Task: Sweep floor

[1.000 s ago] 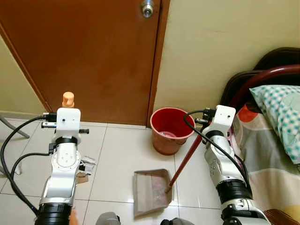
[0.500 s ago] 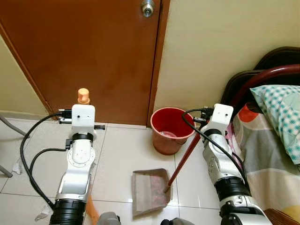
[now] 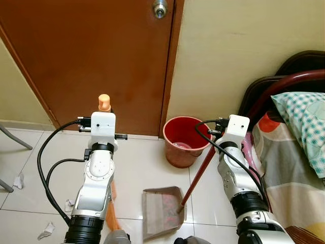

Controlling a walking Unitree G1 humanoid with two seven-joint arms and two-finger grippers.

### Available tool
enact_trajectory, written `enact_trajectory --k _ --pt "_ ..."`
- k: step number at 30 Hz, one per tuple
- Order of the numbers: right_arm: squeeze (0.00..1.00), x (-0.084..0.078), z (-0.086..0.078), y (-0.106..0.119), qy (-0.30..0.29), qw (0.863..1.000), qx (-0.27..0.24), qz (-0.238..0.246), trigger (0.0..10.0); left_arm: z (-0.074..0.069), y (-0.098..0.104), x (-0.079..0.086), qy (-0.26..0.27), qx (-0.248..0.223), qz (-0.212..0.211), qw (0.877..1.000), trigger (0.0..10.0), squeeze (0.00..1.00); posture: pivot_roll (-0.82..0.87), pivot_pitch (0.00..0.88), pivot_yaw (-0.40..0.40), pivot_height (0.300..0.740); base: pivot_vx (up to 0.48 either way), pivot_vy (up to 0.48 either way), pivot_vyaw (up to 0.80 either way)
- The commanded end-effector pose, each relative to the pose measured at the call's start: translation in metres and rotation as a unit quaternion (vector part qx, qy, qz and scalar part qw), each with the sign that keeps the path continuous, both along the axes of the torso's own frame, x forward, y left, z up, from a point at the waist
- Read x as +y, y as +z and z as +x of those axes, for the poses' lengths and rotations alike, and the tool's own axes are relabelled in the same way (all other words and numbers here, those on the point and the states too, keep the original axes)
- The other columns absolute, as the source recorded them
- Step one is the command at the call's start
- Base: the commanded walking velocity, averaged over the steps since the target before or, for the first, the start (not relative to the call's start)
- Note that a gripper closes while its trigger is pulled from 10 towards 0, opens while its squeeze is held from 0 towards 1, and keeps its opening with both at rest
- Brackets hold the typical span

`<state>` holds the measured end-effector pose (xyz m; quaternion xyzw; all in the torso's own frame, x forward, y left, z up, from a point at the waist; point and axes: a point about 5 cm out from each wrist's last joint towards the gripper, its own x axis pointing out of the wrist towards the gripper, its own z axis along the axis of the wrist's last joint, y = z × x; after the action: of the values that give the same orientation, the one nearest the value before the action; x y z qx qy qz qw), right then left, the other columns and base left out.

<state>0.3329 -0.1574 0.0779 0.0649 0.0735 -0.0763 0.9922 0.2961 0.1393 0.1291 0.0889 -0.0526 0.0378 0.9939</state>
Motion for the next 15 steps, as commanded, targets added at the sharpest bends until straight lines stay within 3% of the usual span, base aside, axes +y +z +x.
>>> enact_trajectory --k 1,9,15 --pt "0.0 -0.003 0.007 0.012 -0.013 0.999 -0.026 -0.015 10.0 0.003 0.018 -0.009 -0.021 -0.03 -0.018 0.999 10.0 0.0 0.08 0.054 -0.064 0.74 0.0 0.0 0.0" --pt "0.0 -0.013 0.014 0.018 -0.029 0.998 -0.031 -0.036 10.0 0.002 0.02 -0.016 -0.045 -0.03 -0.031 0.998 10.0 0.0 0.08 0.06 -0.047 0.74 0.0 0.0 0.0" --pt "0.0 -0.028 0.012 0.011 -0.036 0.997 0.008 -0.073 10.0 -0.002 0.02 -0.029 -0.093 -0.021 -0.054 0.994 10.0 0.0 0.08 0.065 -0.044 0.74 0.0 0.0 0.0"
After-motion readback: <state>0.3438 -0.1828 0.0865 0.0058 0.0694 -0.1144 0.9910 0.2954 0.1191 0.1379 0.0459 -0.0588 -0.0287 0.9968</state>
